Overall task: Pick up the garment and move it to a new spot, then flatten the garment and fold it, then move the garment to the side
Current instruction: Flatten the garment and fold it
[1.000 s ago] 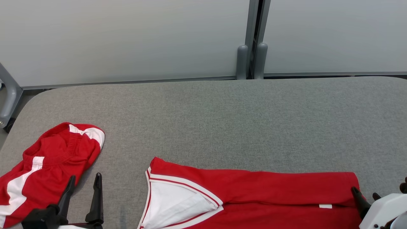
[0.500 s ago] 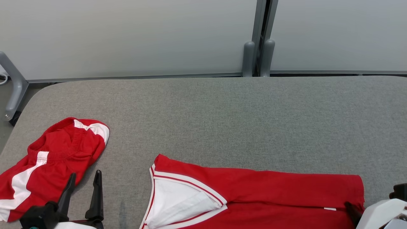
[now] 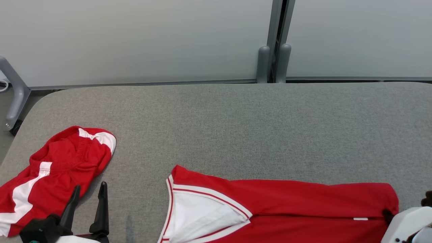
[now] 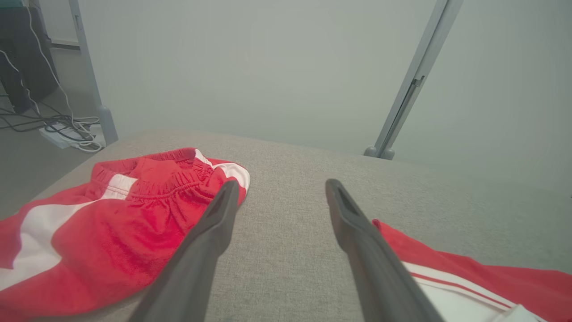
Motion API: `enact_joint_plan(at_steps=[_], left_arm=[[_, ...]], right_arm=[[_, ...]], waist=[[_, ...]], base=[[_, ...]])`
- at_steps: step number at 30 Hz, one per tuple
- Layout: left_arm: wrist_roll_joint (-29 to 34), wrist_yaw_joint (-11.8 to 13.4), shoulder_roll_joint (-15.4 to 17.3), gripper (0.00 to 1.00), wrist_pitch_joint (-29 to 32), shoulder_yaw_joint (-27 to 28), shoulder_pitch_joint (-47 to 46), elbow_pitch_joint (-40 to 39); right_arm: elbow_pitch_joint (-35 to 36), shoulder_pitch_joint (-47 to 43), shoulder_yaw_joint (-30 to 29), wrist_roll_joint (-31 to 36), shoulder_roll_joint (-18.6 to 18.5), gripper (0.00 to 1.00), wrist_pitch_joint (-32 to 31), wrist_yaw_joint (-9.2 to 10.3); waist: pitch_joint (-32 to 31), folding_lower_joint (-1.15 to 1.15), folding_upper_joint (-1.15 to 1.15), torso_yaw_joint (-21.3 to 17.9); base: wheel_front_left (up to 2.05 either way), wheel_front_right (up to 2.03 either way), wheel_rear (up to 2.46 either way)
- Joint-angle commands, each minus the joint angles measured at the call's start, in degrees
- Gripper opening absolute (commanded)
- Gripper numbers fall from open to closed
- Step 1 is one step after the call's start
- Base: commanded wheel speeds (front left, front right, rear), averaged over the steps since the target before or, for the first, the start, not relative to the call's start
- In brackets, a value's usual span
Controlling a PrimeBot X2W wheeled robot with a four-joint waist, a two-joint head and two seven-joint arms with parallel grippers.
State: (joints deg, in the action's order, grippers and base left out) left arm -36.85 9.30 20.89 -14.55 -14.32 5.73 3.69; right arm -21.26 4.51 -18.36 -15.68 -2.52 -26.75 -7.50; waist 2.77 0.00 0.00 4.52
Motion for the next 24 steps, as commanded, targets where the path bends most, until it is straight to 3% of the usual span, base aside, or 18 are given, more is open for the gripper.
enact_joint_plan(at_steps=[1,9,14,18,24], left_arm=[[-0.3,-0.1,0.3,1.00,0.1,0.1,0.3,0.0],[-0.4,0.0,0.4,1.00,0.3,-0.4,0.9,-0.2],[0.1,0.3,0.6,1.00,0.4,-0.7,1.2,-0.7],[-0.1,0.5,0.7,1.00,0.7,-0.9,1.4,-0.9],[-0.5,0.4,0.6,1.00,1.0,-1.2,1.8,-1.0]], right_arm=[[0.3,0.5,-0.9,0.5,-0.7,0.00,0.5,0.01],[4.9,1.4,-13.0,6.8,-0.7,0.00,1.2,0.01],[9.5,2.3,-16.2,11.7,-0.6,0.00,1.2,0.01],[11.9,1.7,-12.6,11.2,-0.5,0.00,-0.6,0.00],[15.5,-1.8,-0.2,6.6,-0.5,0.00,-3.6,0.00]], waist=[[-0.1,0.00,0.00,-0.1],[-0.8,0.00,0.00,-1.1],[-1.3,0.00,0.00,-1.7],[-2.1,0.00,0.00,-1.9],[-2.7,0.00,0.00,-1.8]], base=[[0.00,0.00,0.00],[0.00,0.00,0.00],[0.00,0.00,0.00],[0.00,0.00,0.00],[0.00,0.00,0.00]])
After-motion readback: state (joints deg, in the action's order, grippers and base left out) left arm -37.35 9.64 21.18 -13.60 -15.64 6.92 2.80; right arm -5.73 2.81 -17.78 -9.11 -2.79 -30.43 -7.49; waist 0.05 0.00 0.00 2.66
